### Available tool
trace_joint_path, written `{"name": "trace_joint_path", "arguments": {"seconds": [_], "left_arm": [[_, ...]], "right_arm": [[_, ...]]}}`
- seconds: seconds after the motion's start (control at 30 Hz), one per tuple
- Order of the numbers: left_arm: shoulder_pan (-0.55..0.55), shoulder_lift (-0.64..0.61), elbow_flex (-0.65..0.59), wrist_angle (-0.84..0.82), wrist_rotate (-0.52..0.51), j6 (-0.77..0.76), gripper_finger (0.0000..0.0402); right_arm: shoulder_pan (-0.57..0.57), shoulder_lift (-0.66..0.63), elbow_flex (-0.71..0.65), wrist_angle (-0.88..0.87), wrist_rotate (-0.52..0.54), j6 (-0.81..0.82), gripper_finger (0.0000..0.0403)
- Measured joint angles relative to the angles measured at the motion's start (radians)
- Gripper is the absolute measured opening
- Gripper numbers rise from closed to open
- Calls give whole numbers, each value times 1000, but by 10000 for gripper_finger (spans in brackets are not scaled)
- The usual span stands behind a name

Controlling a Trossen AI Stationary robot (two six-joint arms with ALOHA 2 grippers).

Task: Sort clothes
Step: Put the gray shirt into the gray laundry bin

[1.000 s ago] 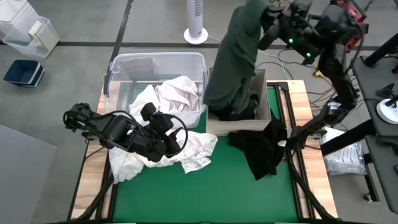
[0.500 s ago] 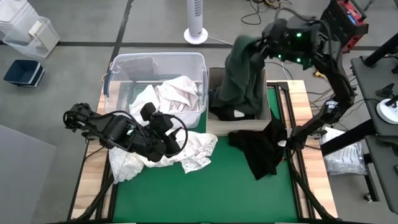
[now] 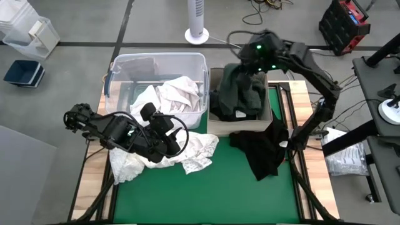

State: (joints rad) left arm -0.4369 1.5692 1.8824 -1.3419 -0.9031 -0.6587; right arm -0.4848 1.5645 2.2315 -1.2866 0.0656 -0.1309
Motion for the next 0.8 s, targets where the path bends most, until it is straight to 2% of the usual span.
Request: {"name": "trace_joint_path", "arguments": {"seconds": [0.17, 0.3, 0.8], "left_arm": [[0, 0, 0, -1, 0, 0, 210], [0, 0, 0, -3, 0, 0, 210], [0, 0, 0, -8, 0, -5, 210]], "right_arm": [[0, 32, -74, -26, -3, -1, 9], [0, 47, -143, -25, -49, -1, 9], [-46, 63, -444, -70, -48, -28, 9]]}}
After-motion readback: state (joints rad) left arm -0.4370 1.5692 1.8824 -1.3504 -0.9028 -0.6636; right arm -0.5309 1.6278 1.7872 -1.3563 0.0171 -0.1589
